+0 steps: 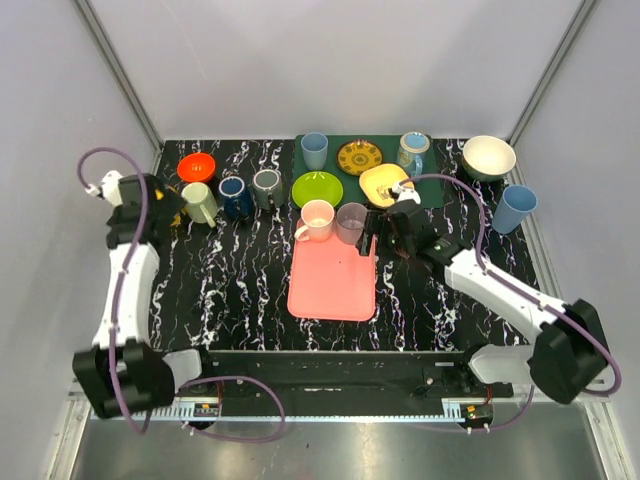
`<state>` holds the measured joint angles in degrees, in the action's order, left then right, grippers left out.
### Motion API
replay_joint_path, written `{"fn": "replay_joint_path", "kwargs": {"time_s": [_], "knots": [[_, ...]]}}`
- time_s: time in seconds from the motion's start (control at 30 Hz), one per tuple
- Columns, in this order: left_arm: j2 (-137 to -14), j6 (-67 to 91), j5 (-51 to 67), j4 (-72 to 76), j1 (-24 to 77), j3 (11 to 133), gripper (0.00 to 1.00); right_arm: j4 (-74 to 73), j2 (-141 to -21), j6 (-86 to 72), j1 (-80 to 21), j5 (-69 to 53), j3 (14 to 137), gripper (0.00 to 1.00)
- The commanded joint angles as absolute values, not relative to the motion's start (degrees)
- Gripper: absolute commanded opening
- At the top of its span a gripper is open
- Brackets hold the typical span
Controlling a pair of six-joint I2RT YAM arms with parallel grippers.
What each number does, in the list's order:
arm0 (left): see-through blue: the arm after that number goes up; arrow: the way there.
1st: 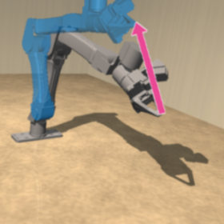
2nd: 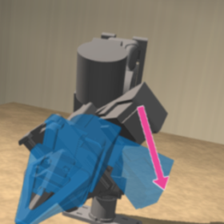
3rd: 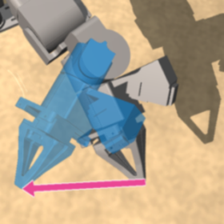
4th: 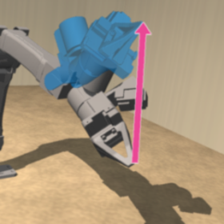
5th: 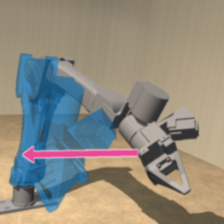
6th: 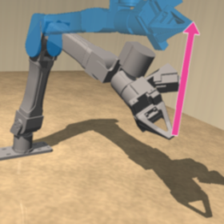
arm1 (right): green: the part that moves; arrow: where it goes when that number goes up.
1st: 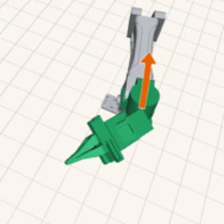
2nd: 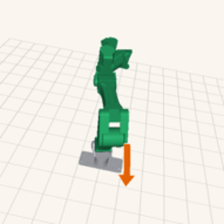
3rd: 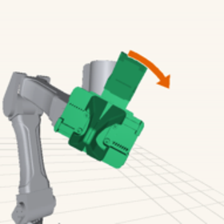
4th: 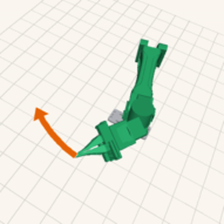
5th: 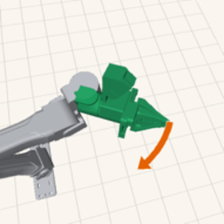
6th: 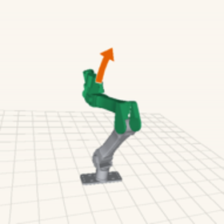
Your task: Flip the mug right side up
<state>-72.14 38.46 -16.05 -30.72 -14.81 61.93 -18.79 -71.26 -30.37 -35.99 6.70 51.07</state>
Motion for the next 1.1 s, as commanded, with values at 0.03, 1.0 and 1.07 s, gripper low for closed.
{"fn": "replay_joint_path", "kwargs": {"time_s": [0.03, 1.0, 1.07], "knots": [[-60.5, 38.2, -10.6, -25.4, 1.6, 53.5, 0.97, -16.4, -76.2, -30.9, -36.2, 10.3, 57.9, 0.85], [-102.7, -2.3, 8.2, -29.2, 28.1, 79.9, 0.77, -27.0, -63.6, -29.2, -36.2, 4.3, 53.4, 0.83], [-104.3, -3.1, 8.0, -28.9, 28.1, 80.9, 0.75, -26.9, -63.8, -29.0, -36.3, 4.0, 53.5, 0.84]]}}
